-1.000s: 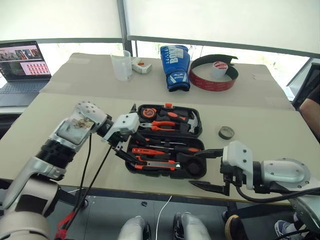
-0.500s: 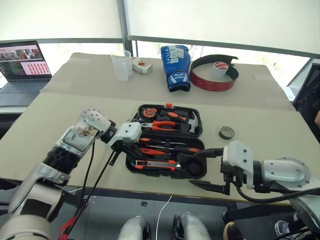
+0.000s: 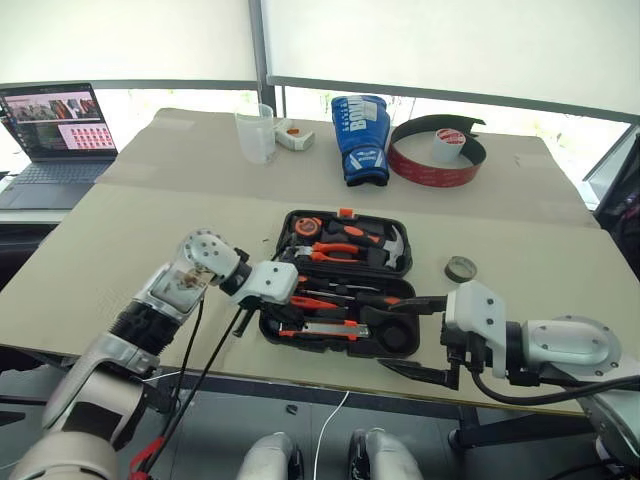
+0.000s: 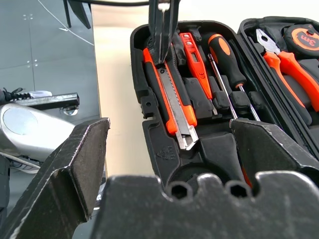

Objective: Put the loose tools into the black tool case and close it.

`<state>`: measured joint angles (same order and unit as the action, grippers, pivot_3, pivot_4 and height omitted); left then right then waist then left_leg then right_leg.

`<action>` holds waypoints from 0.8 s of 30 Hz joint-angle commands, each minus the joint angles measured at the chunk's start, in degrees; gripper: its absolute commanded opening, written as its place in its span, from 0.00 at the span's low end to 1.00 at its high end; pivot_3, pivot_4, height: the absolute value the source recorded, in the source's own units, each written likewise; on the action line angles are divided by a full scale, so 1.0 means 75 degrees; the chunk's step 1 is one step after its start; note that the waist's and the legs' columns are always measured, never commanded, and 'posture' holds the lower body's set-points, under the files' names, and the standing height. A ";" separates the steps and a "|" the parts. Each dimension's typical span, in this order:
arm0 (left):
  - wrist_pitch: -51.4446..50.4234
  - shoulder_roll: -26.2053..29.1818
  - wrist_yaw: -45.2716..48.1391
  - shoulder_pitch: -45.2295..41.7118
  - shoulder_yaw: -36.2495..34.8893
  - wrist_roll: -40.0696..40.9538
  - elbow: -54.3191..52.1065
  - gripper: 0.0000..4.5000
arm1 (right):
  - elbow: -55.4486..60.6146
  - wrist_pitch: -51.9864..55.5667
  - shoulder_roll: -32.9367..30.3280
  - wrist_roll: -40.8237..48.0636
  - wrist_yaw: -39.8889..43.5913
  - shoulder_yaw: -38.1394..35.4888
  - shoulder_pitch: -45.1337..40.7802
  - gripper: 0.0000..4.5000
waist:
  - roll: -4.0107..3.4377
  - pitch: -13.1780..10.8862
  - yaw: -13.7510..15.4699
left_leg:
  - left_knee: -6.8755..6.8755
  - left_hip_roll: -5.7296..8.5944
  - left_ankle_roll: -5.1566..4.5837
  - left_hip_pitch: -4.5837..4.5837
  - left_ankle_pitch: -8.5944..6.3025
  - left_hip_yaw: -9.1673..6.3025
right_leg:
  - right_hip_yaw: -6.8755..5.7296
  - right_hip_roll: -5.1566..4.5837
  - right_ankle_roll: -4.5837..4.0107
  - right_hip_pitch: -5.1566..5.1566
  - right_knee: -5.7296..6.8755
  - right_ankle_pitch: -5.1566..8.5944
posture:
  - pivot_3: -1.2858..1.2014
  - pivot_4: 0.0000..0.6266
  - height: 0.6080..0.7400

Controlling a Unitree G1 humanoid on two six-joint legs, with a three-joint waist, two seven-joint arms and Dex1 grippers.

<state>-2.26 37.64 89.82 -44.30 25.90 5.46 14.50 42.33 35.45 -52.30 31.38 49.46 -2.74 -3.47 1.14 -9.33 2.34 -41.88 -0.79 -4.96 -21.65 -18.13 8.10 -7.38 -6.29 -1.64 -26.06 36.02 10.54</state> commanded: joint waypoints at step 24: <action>0.0426 -0.0838 -0.0190 -0.0077 0.0114 -0.0736 0.1318 0.01 | 0.0246 0.0103 0.0051 0.0247 -0.0251 -0.0227 -0.0039 1.00 | 0.0006 0.0001 -0.0019 | -0.0011 0.0001 -0.0004 -0.0022 -0.0001 0.0002 | 0.0002 0.0010 0.0006 -0.0008 -0.0016 -0.0004 | 0.52 0.24 0.90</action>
<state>0.02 31.44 88.19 -46.48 24.57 2.31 23.29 42.37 35.67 -52.07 32.31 48.16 -2.77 -3.29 1.18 -9.33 2.20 -41.96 -0.79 -5.00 -21.82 -18.14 8.11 -7.37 -6.22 -1.60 -26.13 35.90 10.51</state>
